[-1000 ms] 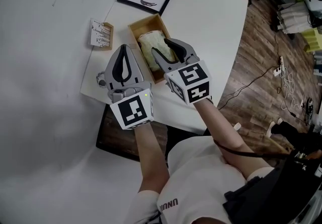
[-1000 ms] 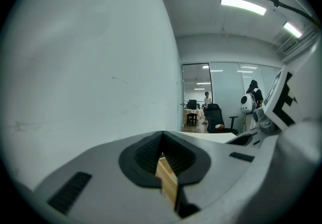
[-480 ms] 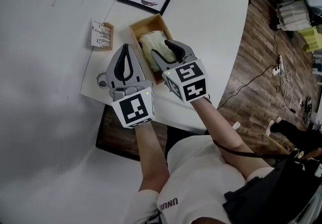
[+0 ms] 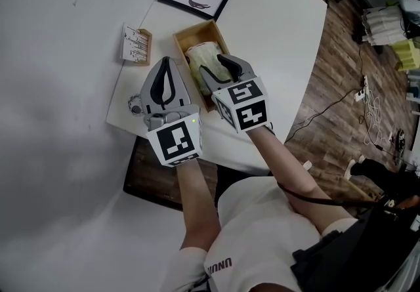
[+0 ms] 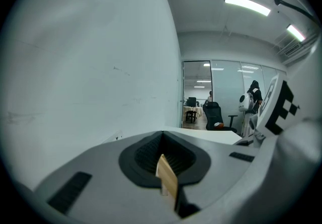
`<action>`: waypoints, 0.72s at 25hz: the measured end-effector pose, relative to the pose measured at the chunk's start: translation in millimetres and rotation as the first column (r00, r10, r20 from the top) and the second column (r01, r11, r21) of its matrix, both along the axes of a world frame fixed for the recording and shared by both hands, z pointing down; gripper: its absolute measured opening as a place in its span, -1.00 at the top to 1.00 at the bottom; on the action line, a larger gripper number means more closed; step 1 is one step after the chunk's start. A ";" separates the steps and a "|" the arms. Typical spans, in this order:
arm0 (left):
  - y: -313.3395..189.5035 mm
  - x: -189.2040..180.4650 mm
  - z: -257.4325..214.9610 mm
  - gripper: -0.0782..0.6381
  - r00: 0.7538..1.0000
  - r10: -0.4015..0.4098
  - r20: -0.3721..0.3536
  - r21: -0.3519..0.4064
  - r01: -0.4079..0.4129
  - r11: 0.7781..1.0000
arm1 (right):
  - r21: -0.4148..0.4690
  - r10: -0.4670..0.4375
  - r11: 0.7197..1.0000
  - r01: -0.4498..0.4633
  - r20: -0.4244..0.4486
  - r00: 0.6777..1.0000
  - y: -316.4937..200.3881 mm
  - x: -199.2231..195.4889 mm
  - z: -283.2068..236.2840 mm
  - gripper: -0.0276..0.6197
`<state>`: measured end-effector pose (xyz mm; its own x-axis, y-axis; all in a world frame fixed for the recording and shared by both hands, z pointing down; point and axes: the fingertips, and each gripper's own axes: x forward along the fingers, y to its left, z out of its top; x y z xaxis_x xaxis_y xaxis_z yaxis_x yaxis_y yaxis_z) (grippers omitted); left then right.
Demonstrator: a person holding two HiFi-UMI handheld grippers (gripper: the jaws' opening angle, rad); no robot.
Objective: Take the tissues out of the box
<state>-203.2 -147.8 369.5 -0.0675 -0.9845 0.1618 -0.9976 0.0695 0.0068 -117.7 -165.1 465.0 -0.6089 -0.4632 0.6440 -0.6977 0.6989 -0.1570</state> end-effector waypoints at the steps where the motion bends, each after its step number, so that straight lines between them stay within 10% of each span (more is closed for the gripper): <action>1: -0.7 -0.3 0.3 0.75 1.000 0.002 0.002 -0.002 -0.002 1.000 | -0.002 0.001 1.000 -0.001 -0.010 1.000 -0.5 0.0 1.0 0.30; 18: -2.7 -4.8 2.0 0.75 1.000 -0.004 0.010 -0.002 0.004 1.000 | -0.040 -0.035 0.999 0.027 -0.200 0.979 3.3 -0.4 20.2 0.32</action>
